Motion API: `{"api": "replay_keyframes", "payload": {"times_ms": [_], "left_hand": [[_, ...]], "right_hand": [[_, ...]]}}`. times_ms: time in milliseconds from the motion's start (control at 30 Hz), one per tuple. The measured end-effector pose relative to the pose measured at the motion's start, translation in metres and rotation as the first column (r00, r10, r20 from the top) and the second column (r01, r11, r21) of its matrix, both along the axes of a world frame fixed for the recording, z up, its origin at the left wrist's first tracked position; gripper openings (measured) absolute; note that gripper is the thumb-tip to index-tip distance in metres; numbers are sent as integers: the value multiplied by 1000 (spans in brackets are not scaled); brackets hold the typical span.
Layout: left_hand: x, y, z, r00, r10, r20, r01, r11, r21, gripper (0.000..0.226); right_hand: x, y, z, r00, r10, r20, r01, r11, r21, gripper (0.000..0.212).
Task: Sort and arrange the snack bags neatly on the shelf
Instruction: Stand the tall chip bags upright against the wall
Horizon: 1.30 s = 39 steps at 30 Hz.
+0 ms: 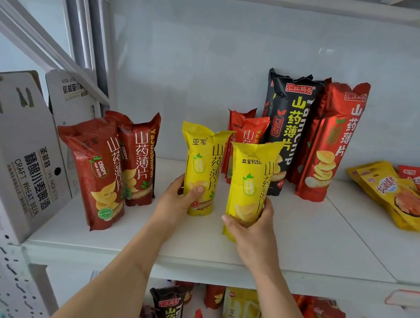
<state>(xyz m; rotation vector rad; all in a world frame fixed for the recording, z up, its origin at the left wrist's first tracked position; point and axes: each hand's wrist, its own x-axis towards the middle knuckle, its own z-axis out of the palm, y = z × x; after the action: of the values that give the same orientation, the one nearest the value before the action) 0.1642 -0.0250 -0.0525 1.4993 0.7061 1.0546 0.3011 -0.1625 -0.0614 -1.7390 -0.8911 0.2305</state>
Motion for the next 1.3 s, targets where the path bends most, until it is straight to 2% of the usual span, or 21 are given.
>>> {"api": "replay_keyframes", "payload": {"times_ms": [67,200,233,333,367,433,500,533,600,633,667,700,800,900,967,1067,1167,1233,1300], "left_hand": [[1,0,2,1000,-4,-7,4,1000,7,47],[0,-2,8,997,-28,-70,30,999,30,55],[-2,-4,9,997,-28,-78,32,998,45,69],[-9,-16,12,998,-30,-57,35,995,88,133],[-11,-22,15,998,-41,-43,45,993,109,146],[-11,-33,19,998,-52,-26,56,988,146,157],[-8,-36,21,999,-33,-26,38,978,207,155],[-6,-38,25,999,-37,-15,39,973,228,151],[1,-40,32,997,-72,35,62,972,225,132],[5,-41,35,995,-86,54,71,970,234,118],[9,-42,36,994,-90,65,72,968,241,109],[13,-40,35,992,-96,77,75,967,242,109],[16,-33,31,992,-92,85,74,978,194,140],[17,-26,33,996,-72,54,63,985,162,148],[21,-20,34,997,-63,42,55,985,164,139],[27,-10,36,996,-76,54,64,980,190,111],[31,6,36,998,-52,41,44,981,189,110],[33,17,37,999,-34,22,30,984,175,116],[36,30,37,999,-28,15,25,985,170,111]], "right_hand": [[4,-1,-3,1000,2,13,-2,1000,22,104],[1,0,-4,997,18,71,-17,1000,-16,107],[0,2,-4,996,31,78,-29,999,-27,107],[-5,8,-2,993,76,94,-74,997,-30,106],[-7,10,-2,991,94,97,-90,995,-42,106],[-10,11,0,983,149,107,-141,987,-79,107],[-9,7,2,966,242,90,-235,969,-81,97],[-8,4,5,952,301,51,-296,952,-81,85],[-2,0,11,902,428,-53,-432,898,-89,60],[1,-1,11,883,462,-83,-468,879,-91,54],[3,0,11,878,470,-93,-477,874,-90,55],[4,3,10,879,467,-97,-475,876,-86,59],[4,12,7,886,454,-90,-461,883,-85,67],[7,21,5,884,461,-79,-467,879,-92,63],[9,28,5,882,465,-81,-471,878,-89,61],[12,40,7,890,450,-73,-456,885,-93,62],[14,53,13,884,459,-86,-466,880,-90,44],[16,64,14,882,462,-92,-469,879,-80,47],[18,77,13,877,472,-91,-478,876,-70,59]]}}
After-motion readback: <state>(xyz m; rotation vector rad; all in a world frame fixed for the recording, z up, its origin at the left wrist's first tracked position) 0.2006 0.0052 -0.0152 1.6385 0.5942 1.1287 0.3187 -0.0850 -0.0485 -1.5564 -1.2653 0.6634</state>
